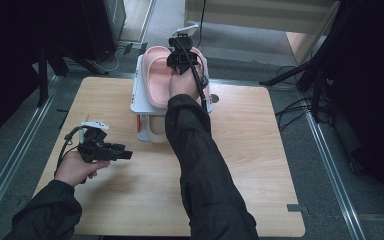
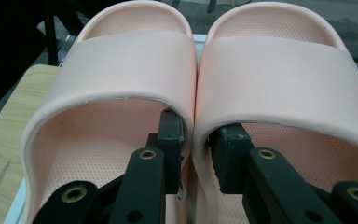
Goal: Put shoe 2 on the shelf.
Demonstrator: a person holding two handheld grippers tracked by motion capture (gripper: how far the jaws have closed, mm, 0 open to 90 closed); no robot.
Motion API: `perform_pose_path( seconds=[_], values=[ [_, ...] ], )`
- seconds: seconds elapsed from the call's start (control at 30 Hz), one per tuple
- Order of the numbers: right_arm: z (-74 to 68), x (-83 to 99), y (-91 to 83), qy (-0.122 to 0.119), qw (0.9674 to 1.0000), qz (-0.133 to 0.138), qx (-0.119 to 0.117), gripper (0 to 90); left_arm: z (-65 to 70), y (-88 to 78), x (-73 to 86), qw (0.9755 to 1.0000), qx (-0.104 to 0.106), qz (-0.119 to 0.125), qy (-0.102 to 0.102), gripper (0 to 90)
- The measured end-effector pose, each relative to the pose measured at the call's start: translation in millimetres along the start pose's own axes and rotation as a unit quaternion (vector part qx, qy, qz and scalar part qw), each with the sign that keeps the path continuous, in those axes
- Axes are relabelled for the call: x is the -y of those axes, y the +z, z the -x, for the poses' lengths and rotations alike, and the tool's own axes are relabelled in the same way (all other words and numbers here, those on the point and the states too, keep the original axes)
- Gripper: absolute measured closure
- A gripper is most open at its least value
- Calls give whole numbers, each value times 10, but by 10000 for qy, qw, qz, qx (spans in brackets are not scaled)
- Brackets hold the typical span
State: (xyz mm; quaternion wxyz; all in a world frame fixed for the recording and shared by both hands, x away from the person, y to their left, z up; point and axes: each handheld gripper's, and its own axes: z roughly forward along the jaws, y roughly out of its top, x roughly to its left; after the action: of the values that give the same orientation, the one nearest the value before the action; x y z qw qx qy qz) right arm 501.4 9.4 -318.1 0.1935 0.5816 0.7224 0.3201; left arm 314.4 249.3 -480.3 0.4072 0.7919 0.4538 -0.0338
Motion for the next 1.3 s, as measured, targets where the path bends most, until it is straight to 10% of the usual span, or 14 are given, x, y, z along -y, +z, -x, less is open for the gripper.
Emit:
perform_pose_path(
  seconds=[0.9,1.3],
  values=[
    [141,219,-145,-381,9975,91,-584,565,-34,-9,-1,9999,-152,32,-36,436],
    [169,446,-389,-641,9887,82,-1356,572,-48,-13,11,9997,-249,54,-15,428]
  ],
)
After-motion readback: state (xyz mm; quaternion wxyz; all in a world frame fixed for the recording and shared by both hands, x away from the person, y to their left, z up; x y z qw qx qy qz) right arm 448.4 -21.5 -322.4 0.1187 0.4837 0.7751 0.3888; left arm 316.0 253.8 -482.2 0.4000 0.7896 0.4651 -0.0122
